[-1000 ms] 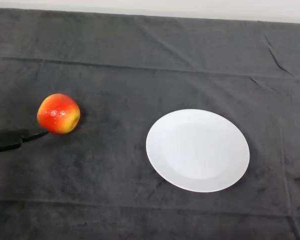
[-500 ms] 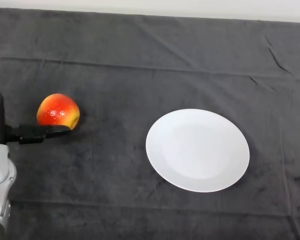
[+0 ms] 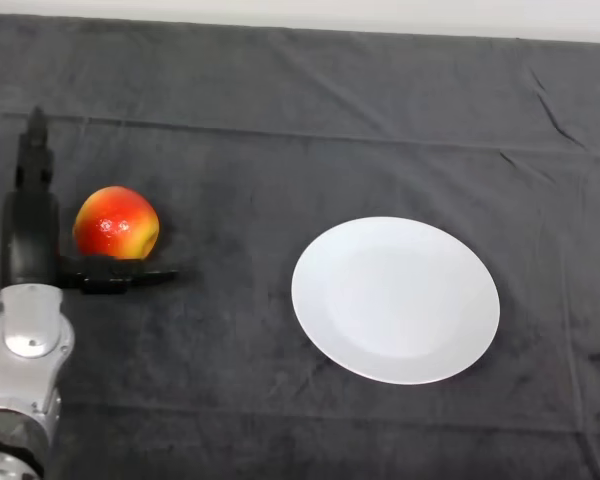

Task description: Move the apple to the plate

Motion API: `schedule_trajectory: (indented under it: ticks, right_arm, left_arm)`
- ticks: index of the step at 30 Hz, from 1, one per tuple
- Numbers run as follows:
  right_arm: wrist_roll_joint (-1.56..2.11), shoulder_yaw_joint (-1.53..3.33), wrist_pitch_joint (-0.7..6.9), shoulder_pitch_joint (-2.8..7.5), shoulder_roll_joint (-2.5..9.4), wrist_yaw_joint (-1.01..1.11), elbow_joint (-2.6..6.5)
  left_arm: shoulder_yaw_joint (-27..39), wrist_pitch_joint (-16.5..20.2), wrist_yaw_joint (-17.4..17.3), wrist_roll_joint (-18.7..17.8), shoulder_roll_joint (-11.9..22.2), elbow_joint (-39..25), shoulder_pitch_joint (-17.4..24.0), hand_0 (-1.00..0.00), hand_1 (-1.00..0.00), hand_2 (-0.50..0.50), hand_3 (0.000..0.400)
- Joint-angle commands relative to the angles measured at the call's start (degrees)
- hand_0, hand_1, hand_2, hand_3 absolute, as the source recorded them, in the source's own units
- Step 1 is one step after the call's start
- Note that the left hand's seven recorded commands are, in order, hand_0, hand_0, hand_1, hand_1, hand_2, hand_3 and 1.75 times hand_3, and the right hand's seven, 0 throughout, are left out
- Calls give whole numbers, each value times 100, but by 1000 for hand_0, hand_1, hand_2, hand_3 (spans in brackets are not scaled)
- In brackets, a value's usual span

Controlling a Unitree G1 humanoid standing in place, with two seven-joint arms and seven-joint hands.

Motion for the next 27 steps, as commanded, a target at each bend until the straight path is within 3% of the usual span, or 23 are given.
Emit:
schedule_trajectory:
  ticks: [1,4,5,6,7,8,9,10,27]
  right_arm:
    - [65,-53,513,625,420,-7,508]
    - [64,-54,511,624,419,-7,511]
    - [64,-55,510,624,419,-7,511]
    - [63,-55,510,624,419,-7,512]
    - [63,-56,509,623,419,-7,513]
    - [62,-56,509,623,419,-7,514]
    - [62,-57,508,623,419,-7,514]
    - [62,-57,508,623,418,-7,515]
    - [54,-65,502,621,417,-8,523]
  left_arm:
    - [-96,49,-65,102,-109,173,-451,0,0,0,0]
    - [-125,41,-100,114,-103,241,-478,0,0,0,0]
    - [-133,38,-108,118,-100,258,-484,-235,0,-118,94]
    - [-142,33,-115,124,-96,276,-489,-639,0,-320,256]
    - [-151,27,-120,129,-92,293,-493,-741,0,-371,296]
    - [-158,23,-124,135,-87,306,-497,-1000,-533,-233,400]
    - [-167,17,-125,142,-82,320,-502,-1000,-867,-67,400]
    - [-177,11,-122,150,-79,332,-506,-1000,-1000,0,400]
    - [-450,-69,61,425,-124,370,-743,-1000,-1000,0,400]
